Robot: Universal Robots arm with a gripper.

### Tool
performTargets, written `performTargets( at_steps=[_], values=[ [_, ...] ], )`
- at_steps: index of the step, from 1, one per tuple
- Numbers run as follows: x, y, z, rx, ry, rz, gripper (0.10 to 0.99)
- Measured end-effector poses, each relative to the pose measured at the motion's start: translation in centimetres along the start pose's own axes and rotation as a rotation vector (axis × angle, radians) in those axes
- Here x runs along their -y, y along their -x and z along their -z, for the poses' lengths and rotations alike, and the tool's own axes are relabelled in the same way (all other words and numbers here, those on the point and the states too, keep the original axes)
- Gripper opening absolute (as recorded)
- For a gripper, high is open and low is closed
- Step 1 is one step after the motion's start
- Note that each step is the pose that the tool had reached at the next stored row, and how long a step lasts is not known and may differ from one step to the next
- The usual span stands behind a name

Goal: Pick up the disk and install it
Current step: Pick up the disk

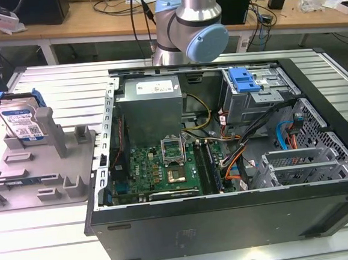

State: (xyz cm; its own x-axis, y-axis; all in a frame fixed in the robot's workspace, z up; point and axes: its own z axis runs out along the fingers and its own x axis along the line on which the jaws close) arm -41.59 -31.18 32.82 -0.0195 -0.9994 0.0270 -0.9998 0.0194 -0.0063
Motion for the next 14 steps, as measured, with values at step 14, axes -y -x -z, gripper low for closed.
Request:
performTargets(
  at_steps=[14],
  values=[
    [-0.35,0.01,-0.68,-0.0001,0.0,0.0,0.482]
  ],
)
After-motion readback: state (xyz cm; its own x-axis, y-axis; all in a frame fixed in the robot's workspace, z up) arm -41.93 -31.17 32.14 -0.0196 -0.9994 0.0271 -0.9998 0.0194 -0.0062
